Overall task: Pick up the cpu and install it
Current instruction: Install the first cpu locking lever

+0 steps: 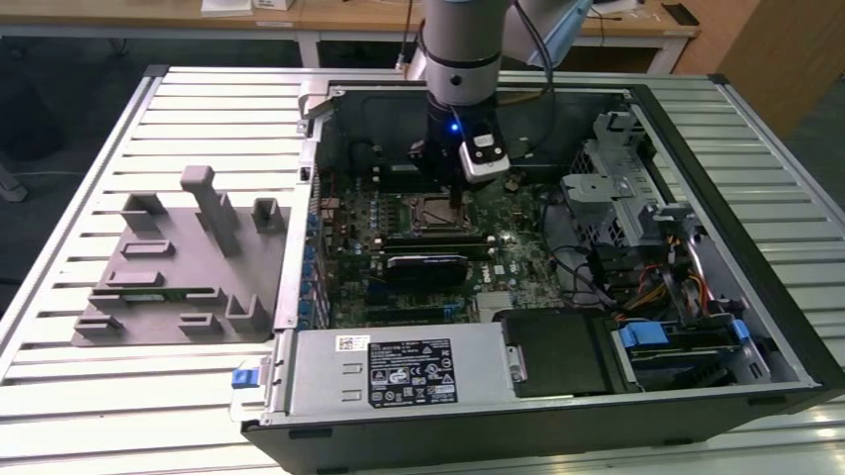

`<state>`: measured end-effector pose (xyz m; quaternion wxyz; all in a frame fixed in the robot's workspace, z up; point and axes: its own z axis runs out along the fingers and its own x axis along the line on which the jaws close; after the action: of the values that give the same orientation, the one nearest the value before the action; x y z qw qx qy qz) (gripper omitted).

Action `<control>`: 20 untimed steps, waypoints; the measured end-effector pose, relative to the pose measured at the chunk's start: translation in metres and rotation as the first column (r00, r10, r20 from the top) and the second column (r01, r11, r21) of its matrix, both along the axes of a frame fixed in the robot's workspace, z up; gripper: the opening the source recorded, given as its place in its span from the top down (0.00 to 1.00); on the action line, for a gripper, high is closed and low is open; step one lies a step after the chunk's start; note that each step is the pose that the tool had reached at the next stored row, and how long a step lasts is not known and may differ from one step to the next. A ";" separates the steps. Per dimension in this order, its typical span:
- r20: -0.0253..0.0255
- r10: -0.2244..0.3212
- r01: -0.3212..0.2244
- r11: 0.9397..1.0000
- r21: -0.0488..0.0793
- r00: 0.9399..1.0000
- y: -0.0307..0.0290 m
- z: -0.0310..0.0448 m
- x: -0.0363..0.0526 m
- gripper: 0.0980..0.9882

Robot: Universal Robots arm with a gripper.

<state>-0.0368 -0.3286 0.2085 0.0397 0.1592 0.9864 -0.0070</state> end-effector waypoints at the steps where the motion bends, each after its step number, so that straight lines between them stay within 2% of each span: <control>1: 0.000 0.000 0.000 1.000 -0.001 1.000 -0.0001 0.0000 0.0000 0.99; 7: -0.001 0.000 0.000 1.000 -0.002 1.000 -0.0001 0.0002 0.0000 0.99; 13: -0.001 0.000 0.000 1.000 -0.002 1.000 -0.0001 0.0128 -0.0001 0.99; 18: -0.001 0.000 0.000 1.000 -0.002 1.000 -0.0004 0.0128 -0.0001 0.99; 20: -0.001 0.000 0.000 1.000 -0.003 1.000 -0.0022 0.0126 -0.0015 0.99</control>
<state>-0.0383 -0.3308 0.2212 0.0395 0.1590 0.9864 -0.0084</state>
